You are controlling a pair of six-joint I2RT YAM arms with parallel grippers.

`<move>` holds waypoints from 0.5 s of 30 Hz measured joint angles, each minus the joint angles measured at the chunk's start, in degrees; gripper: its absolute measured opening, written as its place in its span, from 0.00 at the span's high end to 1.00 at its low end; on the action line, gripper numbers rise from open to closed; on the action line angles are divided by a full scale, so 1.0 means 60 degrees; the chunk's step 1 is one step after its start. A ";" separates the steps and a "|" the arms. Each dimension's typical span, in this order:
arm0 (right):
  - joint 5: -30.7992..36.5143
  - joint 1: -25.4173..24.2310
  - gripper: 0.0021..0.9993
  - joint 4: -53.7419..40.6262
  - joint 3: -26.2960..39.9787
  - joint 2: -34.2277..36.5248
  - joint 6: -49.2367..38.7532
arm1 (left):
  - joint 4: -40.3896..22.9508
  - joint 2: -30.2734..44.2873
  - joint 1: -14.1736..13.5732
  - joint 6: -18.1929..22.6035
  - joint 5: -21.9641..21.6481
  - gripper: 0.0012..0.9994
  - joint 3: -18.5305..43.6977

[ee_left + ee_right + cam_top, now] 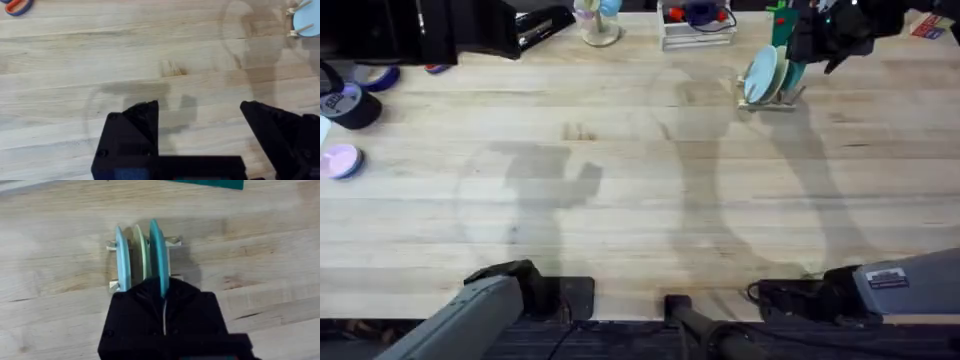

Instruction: Pick up the plates from the table one by one and place each into a slot on the dish rack.

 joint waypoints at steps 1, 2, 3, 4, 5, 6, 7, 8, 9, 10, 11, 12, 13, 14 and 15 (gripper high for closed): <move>0.0000 0.0000 0.97 0.0000 0.0000 0.0005 0.0000 | -0.0003 -0.0003 0.0000 0.0000 0.0000 0.00 0.0000; 0.0000 0.0000 0.97 0.0006 0.0000 0.0020 0.0000 | 0.0000 -0.0002 0.0000 0.0000 0.0000 0.01 0.0000; 0.0000 0.0000 0.97 0.0007 0.0000 0.0051 0.0000 | -0.0003 0.0000 0.0000 0.0000 0.0000 0.01 0.0000; 0.0000 0.0000 0.97 0.0003 0.0000 0.0092 0.0000 | -0.0003 -0.0003 0.0000 0.0000 0.0000 0.00 0.0000; 0.0000 0.0000 0.97 0.0004 0.0000 0.0128 0.0002 | -0.0003 -0.0003 0.0000 0.0000 0.0000 0.00 0.0000; 0.0000 0.0000 0.97 0.0004 0.0000 0.0174 0.0000 | -0.0003 -0.0001 0.0000 0.0000 0.0000 0.00 0.0000; 0.0000 0.0000 0.97 0.0004 0.0000 0.0204 0.0000 | 0.0000 0.0000 0.0000 0.0000 0.0000 0.01 0.0000; 0.0000 0.0000 0.97 0.0001 0.0000 0.0233 0.0000 | -0.0003 0.0000 0.0000 0.0000 0.0000 0.01 0.0000; 0.0000 0.0000 0.97 -0.0002 0.0000 0.0248 0.0002 | 0.0000 -0.0003 0.0000 0.0000 0.0000 0.00 0.0000; 0.0000 0.0000 0.97 0.0004 0.0000 0.0248 0.0000 | -0.0003 -0.0003 0.0000 0.0000 0.0000 0.01 0.0000; 0.0000 0.0000 0.97 0.0001 0.0000 0.0248 0.0000 | -0.0003 0.0000 0.0000 0.0000 0.0000 0.01 0.0000; 0.0000 0.0000 0.97 0.0005 0.0000 0.0248 0.0000 | -0.0003 -0.0003 0.0000 0.0000 0.0000 0.01 0.0000; 0.0000 0.0000 0.97 0.0004 0.0000 0.0248 0.0000 | -0.0003 -0.0003 0.0000 0.0000 0.0000 0.01 0.0000; 0.0000 0.0000 0.97 0.0004 0.0000 0.0248 0.0000 | 0.0000 -0.0003 0.0000 0.0000 0.0000 0.00 0.0000; 0.0000 0.0000 0.97 0.0004 0.0000 0.0248 0.0002 | -0.0003 0.0000 0.0000 0.0000 0.0000 0.00 0.0000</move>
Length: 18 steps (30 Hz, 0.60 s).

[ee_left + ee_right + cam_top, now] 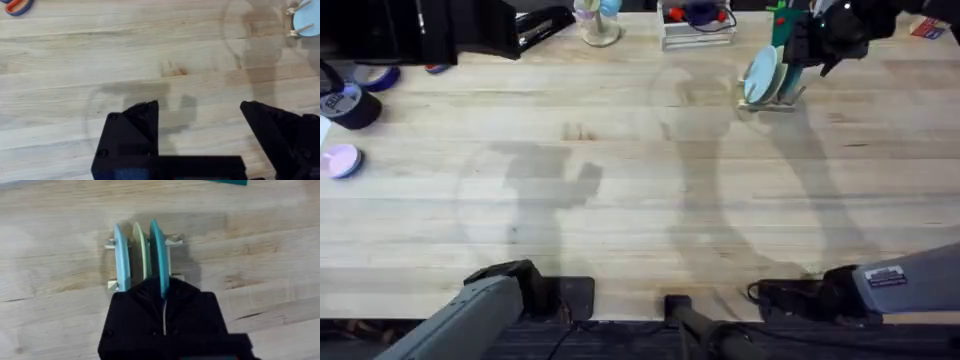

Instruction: Pick up the plates from the table one by one and place each into a slot on the dish rack.

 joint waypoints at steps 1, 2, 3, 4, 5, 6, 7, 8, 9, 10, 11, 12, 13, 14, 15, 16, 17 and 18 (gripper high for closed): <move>0.0000 0.0000 0.97 0.0000 0.0000 0.0000 -0.0002 | 0.0000 -0.0001 0.0000 0.0000 0.0000 0.00 0.0000; 0.0000 0.0000 0.97 0.0000 0.0000 0.0000 -0.0002 | 0.0000 0.0000 0.0000 0.0000 0.0000 0.00 0.0000; 0.0000 0.0000 0.97 0.0000 0.0000 0.0000 -0.0002 | 0.0002 -0.0002 0.0000 0.0000 0.0000 0.01 0.0000; 0.0000 0.0000 0.97 0.0000 0.0000 0.0000 -0.0002 | 0.0000 -0.0004 0.0000 0.0000 0.0000 0.01 0.0000; 0.0000 0.0000 0.97 0.0000 0.0000 0.0000 -0.0002 | 0.0000 -0.0004 0.0000 0.0000 0.0000 0.01 0.0000; 0.0000 0.0000 0.97 0.0000 0.0000 0.0000 -0.0002 | 0.0000 -0.0003 0.0000 0.0000 0.0000 0.00 0.0000; 0.0000 0.0000 0.97 0.0000 0.0000 0.0000 -0.0002 | 0.0000 0.0000 0.0000 0.0000 0.0000 0.00 0.0000; 0.0000 0.0000 0.96 0.0000 0.0000 0.0000 -0.0002 | 0.0000 0.0000 0.0000 0.0000 0.0000 0.00 0.0000; 0.0000 0.0000 0.96 0.0000 0.0000 0.0000 -0.0002 | 0.0000 -0.0001 0.0000 0.0000 0.0000 0.01 0.0000; 0.0000 0.0000 0.95 0.0000 0.0000 0.0000 0.0000 | 0.0000 0.0000 0.0000 0.0000 0.0000 0.01 0.0000; 0.0000 0.0000 0.94 0.0000 0.0000 0.0000 -0.0002 | 0.0000 -0.0004 0.0000 0.0000 0.0000 0.01 0.0000; 0.0000 0.0000 0.93 0.0000 0.0000 0.0000 -0.0001 | 0.0000 -0.0003 0.0000 0.0000 0.0000 0.01 0.0000; 0.0000 0.0000 0.92 0.0000 0.0000 0.0000 -0.0002 | 0.0000 -0.0004 0.0000 0.0000 0.0000 0.00 0.0000; 0.0000 0.0000 0.92 0.0000 0.0000 0.0000 -0.0002 | 0.0000 -0.0001 0.0000 0.0000 0.0000 0.00 0.0000; 0.0000 0.0000 0.91 0.0000 0.0000 0.0000 -0.0002 | 0.0001 -0.0001 0.0000 0.0000 0.0000 0.01 0.0000; 0.0000 0.0000 0.91 0.0000 0.0000 0.0000 0.0000 | 0.0000 -0.0002 0.0000 0.0000 -0.0002 0.01 0.0000; 0.0000 0.0000 0.91 0.0000 0.0000 0.0000 -0.0002 | 0.0001 -0.0001 0.0000 0.0000 0.0000 0.01 0.0000; 0.0000 0.0000 0.91 0.0000 0.0000 0.0000 0.0002 | 0.0003 0.0000 0.0000 0.0000 0.0000 0.01 0.0000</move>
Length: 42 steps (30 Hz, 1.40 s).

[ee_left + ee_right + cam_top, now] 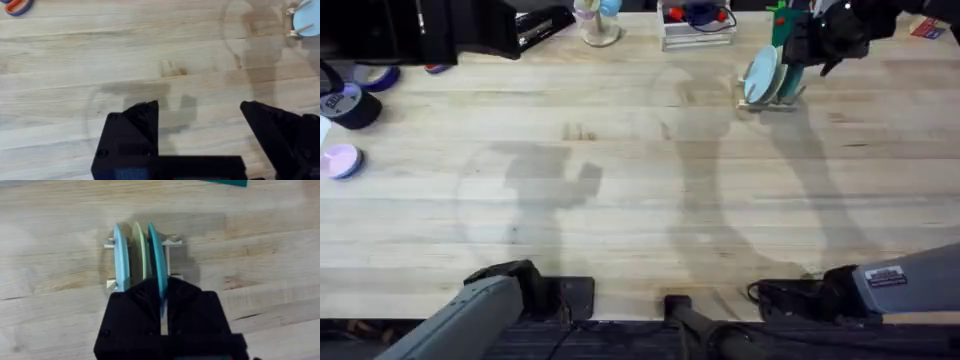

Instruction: Pick up the plates from the table one by one and place each into a slot on the dish rack.

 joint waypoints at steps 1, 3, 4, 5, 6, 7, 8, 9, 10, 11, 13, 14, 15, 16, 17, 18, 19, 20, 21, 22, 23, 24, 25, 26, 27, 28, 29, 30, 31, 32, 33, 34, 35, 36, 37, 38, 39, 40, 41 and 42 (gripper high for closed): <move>0.0000 0.0000 0.90 0.0002 0.0000 0.0000 -0.0003 | -0.0003 -0.0001 0.0000 0.0000 0.0000 0.01 0.0000; 0.0004 0.0000 0.89 0.0007 0.0000 0.0000 -0.0003 | -0.0003 -0.0003 0.0000 0.0000 0.0000 0.00 0.0000; 0.0007 0.0000 0.88 0.0008 0.0000 0.0000 -0.0003 | -0.0003 -0.0001 0.0000 0.0000 0.0000 0.01 0.0000; 0.0007 0.0000 0.88 0.0009 0.0000 0.0000 -0.0003 | -0.0003 -0.0003 0.0000 0.0000 -0.0002 0.01 0.0000; 0.0007 0.0000 0.87 0.0007 0.0000 0.0000 -0.0003 | -0.0003 -0.0003 0.0000 0.0000 -0.0004 0.01 0.0000; 0.0007 0.0000 0.87 0.0011 0.0000 0.0000 -0.0003 | -0.0003 -0.0003 0.0000 0.0000 0.0000 0.01 0.0000; 0.0007 0.0000 0.87 0.0011 0.0000 0.0000 -0.0003 | -0.0003 -0.0001 0.0000 0.0000 -0.0002 0.01 0.0000; 0.0007 0.0000 0.87 0.0011 0.0000 0.0000 -0.0003 | -0.0003 -0.0003 0.0000 0.0000 0.0000 0.01 0.0000; 0.0007 0.0000 0.87 0.0010 0.0000 0.0000 -0.0003 | -0.0003 -0.0003 0.0000 0.0000 -0.0001 0.01 0.0000; 0.0007 0.0000 0.87 0.0011 0.0000 0.0000 -0.0003 | -0.0003 -0.0001 0.0000 0.0000 -0.0002 0.00 0.0000; 0.0007 0.0000 0.87 0.0011 0.0000 0.0000 -0.0003 | 0.0000 0.0000 0.0000 0.0000 -0.0003 0.01 0.0000; 0.0007 0.0000 0.87 0.0011 0.0000 0.0000 -0.0003 | -0.0003 -0.0001 0.0000 0.0000 -0.0004 0.01 0.0000; 0.0007 0.0000 0.87 0.0011 0.0000 0.0000 -0.0003 | -0.0001 -0.0003 0.0000 0.0000 -0.0004 0.01 0.0000; 0.0007 0.0000 0.87 0.0011 0.0000 0.0000 -0.0003 | 0.0000 -0.0003 0.0000 0.0000 0.0000 0.00 0.0000; 0.0007 0.0000 0.87 0.0011 0.0000 0.0000 -0.0003 | -0.0003 -0.0002 0.0000 0.0000 -0.0004 0.00 0.0000; 0.0007 0.0000 0.87 0.0011 0.0000 0.0000 -0.0003 | -0.0003 -0.0003 0.0000 0.0000 -0.0003 0.00 0.0000; 0.0007 0.0000 0.87 0.0011 0.0000 -0.0004 -0.0003 | -0.0003 -0.0003 0.0000 0.0000 -0.0004 0.01 0.0000; 0.0007 0.0000 0.87 0.0010 0.0000 -0.0004 -0.0003 | -0.0003 -0.0003 0.0000 0.0000 -0.0004 0.01 0.0000; 0.0007 0.0000 0.87 0.0007 0.0000 -0.0015 -0.0003 | -0.0003 -0.0002 0.0000 0.0000 -0.0004 0.01 0.0000; 0.0007 0.0000 0.87 -0.0007 0.0000 -0.0053 -0.0003 | 0.0000 -0.0003 0.0000 0.0000 -0.0004 0.00 0.0000; 0.0004 0.0000 0.87 -0.0015 0.0000 -0.0111 -0.0003 | -0.0003 -0.0003 0.0000 0.0000 -0.0004 0.01 0.0000; 0.0004 0.0000 0.87 -0.0038 0.0000 -0.0218 -0.0003 | -0.0003 -0.0003 0.0000 0.0000 -0.0004 0.01 0.0000; 0.0004 0.0000 0.87 -0.0088 0.0000 -0.0352 -0.0003 | -0.0003 -0.0001 0.0000 0.0000 -0.0004 0.01 0.0000; 0.0004 0.0000 0.86 -0.0178 0.0000 -0.0554 -0.0003 | -0.0003 0.0000 0.0000 0.0000 -0.0004 0.01 0.0000; 0.0004 0.0000 0.84 -0.0308 0.0000 -0.0759 -0.0003 | -0.0002 -0.0003 0.0000 0.0000 -0.0004 0.01 0.0000; 0.0000 0.0000 0.82 -0.0472 0.0000 -0.1005 -0.0003 | 0.0000 0.0000 0.0000 0.0000 -0.0004 0.01 0.0000; 0.0004 0.0000 0.81 -0.0657 0.0000 -0.1257 -0.0003 | -0.0003 -0.0003 0.0000 0.0000 -0.0004 0.00 0.0000; 0.0004 0.0000 0.78 -0.0852 0.0000 -0.1503 -0.0003 | -0.0003 -0.0003 0.0000 0.0000 -0.0004 0.00 0.0000; 0.0001 0.0000 0.74 -0.1111 0.0000 -0.1791 -0.0003 | -0.0002 0.0000 0.0000 0.0000 -0.0004 0.01 0.0000; 0.0000 0.0000 0.69 -0.1363 0.0000 -0.2029 -0.0007 | -0.0003 -0.0003 0.0000 0.0000 -0.0004 0.01 0.0000; 0.0000 0.0000 0.60 -0.1623 0.0000 -0.2275 0.0005 | -0.0003 -0.0003 0.0000 0.0000 -0.0004 0.01 0.0000; 0.0000 0.0000 0.46 -0.1885 0.0000 -0.2502 -0.0001 | -0.0003 -0.0001 0.0000 0.0000 -0.0004 0.01 0.0000; 0.0000 0.0000 0.31 -0.2178 0.0000 -0.2734 0.0000 | -0.0003 -0.0003 0.0000 0.0000 -0.0004 0.00 0.0000; 0.0000 0.0000 0.18 -0.2435 0.0000 -0.2931 -0.0003 | -0.0003 -0.0003 0.0000 0.0000 -0.0007 0.01 0.0000; 0.0000 0.0000 0.05 -0.2690 0.0000 -0.3144 -0.0028 | -0.0003 -0.0003 0.0000 0.0000 -0.0007 0.00 0.0000; -0.0006 0.0000 0.02 -0.2934 0.0000 -0.3360 -0.0039 | -0.0003 0.0000 0.0000 0.0000 -0.0007 0.00 0.0000; -0.0016 0.0000 0.01 -0.3115 0.0000 -0.3564 -0.0040 | -0.0003 -0.0003 0.0000 0.0000 -0.0007 0.00 0.0000; -0.0052 0.0000 0.01 -0.3310 0.0000 -0.3796 -0.0040 | -0.0003 -0.0003 0.0000 0.0000 -0.0007 0.00 0.0000; -0.0105 0.0000 0.01 -0.3482 0.0000 -0.4019 -0.0040 | -0.0003 0.0000 0.0000 0.0000 -0.0007 0.00 0.0000; -0.0161 0.0000 0.01 -0.3616 0.0000 -0.4225 -0.0040 | -0.0003 0.0000 0.0000 0.0000 -0.0011 0.00 0.0000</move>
